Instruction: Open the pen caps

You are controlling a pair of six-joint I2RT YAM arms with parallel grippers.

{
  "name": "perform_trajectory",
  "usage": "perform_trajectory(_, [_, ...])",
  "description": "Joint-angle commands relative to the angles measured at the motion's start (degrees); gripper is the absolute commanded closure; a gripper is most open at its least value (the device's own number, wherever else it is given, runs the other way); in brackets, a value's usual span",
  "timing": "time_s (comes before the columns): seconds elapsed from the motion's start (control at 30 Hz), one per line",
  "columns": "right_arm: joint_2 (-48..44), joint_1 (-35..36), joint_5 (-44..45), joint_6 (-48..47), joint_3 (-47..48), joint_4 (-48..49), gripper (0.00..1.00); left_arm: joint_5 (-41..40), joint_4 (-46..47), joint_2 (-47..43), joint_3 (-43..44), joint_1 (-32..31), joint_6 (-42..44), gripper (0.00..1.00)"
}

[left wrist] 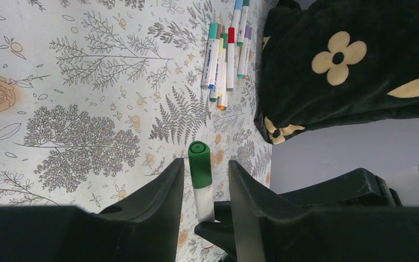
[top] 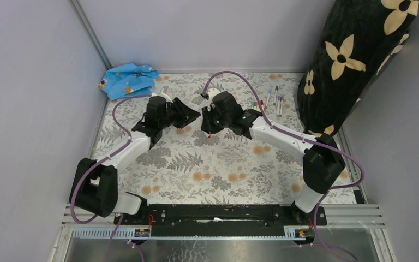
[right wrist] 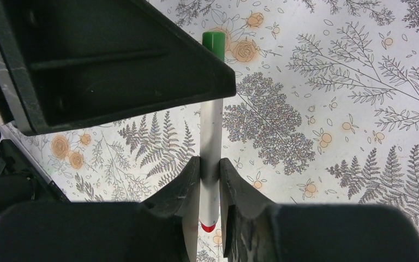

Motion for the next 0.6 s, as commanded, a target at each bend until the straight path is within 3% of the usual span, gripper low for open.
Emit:
perform_trajectory(0.0, [-1.38,0.63,-0.63,0.49,-0.25,2.02,1.0,-1.55,0.42,-1.9,-0.22,-0.14,1.28,0.6])
perform_trajectory(0.4, [-2.09,0.74,-0.71,0.75,-0.47,2.22,1.0,-0.61,0.06,-2.16,-0.48,-0.15,1.65,0.7])
perform_trajectory(0.5, [-2.25,0.88,-1.01,0.78,-0.31,1.98,1.0,-0.66,-0.16,-2.12,-0.32,-0.15,1.74,0.65])
perform_trajectory(0.57, [-2.47,1.02,-0.99,0.75,-0.32,1.97,1.0,-0.83,-0.52,-2.03,-0.16,-0.15,1.76,0.56])
